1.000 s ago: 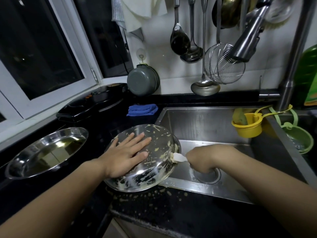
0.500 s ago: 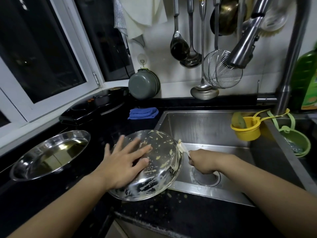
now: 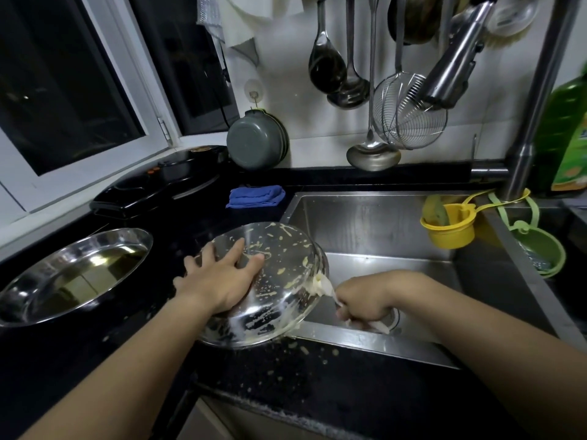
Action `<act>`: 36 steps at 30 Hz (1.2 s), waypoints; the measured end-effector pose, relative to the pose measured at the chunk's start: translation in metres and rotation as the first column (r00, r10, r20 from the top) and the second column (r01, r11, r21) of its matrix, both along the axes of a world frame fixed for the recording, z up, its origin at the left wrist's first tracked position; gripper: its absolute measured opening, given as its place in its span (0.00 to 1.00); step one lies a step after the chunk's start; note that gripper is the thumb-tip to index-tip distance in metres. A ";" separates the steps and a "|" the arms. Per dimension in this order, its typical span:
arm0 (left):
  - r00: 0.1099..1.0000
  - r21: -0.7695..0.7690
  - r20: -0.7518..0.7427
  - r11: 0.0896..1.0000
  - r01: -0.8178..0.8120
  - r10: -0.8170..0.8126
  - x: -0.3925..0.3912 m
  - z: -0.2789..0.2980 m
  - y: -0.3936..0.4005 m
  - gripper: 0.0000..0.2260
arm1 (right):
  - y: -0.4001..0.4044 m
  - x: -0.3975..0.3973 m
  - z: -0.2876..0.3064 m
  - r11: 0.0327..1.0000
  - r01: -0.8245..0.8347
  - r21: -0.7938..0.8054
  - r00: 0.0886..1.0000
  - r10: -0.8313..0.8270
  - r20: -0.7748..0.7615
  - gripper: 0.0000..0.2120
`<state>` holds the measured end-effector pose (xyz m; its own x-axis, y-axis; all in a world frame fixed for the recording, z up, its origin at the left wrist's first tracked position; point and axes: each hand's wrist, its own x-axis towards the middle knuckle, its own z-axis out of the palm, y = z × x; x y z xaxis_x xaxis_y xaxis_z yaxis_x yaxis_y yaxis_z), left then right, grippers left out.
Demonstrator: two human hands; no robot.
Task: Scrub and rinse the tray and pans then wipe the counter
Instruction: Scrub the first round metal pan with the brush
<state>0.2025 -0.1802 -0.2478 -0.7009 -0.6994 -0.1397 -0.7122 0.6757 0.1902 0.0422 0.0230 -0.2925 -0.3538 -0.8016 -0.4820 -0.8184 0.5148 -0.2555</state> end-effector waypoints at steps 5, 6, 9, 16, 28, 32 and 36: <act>0.994 -0.012 0.045 0.995 0.101 -0.101 0.003 -0.004 -0.002 0.33 | 0.001 -0.020 0.009 0.997 0.061 -0.037 0.960 -0.069 -0.271 0.14; 0.991 -0.020 0.053 0.992 0.127 -0.126 0.004 -0.005 -0.003 0.33 | 0.000 -0.021 0.010 0.999 0.047 -0.007 0.956 -0.047 -0.289 0.16; 0.977 -0.025 0.069 0.979 0.202 -0.200 0.009 -0.005 -0.011 0.32 | -0.001 -0.021 0.007 0.998 0.019 0.067 0.969 -0.001 -0.248 0.16; 0.958 0.076 0.074 0.960 0.271 -0.277 0.004 0.006 -0.037 0.37 | 0.003 0.012 0.010 0.973 -0.192 0.132 0.978 0.201 -0.060 0.05; 0.986 -0.088 0.027 0.983 0.164 -0.162 -0.018 -0.001 -0.014 0.33 | 0.007 -0.017 0.009 0.986 0.080 -0.148 0.984 -0.102 -0.147 0.04; 0.965 -0.088 0.042 0.961 0.262 -0.259 -0.010 -0.003 -0.010 0.30 | -0.003 -0.017 0.010 0.956 0.108 -0.273 0.976 -0.154 -0.154 0.13; 0.963 -0.072 0.062 0.961 0.268 -0.264 -0.005 -0.003 -0.018 0.30 | 0.006 -0.009 0.012 0.992 0.021 -0.122 0.994 -0.033 -0.103 0.05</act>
<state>0.1977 -0.1982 -0.2505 -0.8563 -0.4993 -0.1323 -0.5125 0.8533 0.0965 0.0334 0.0288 -0.2809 -0.4194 -0.8409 -0.3420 -0.8300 0.5078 -0.2307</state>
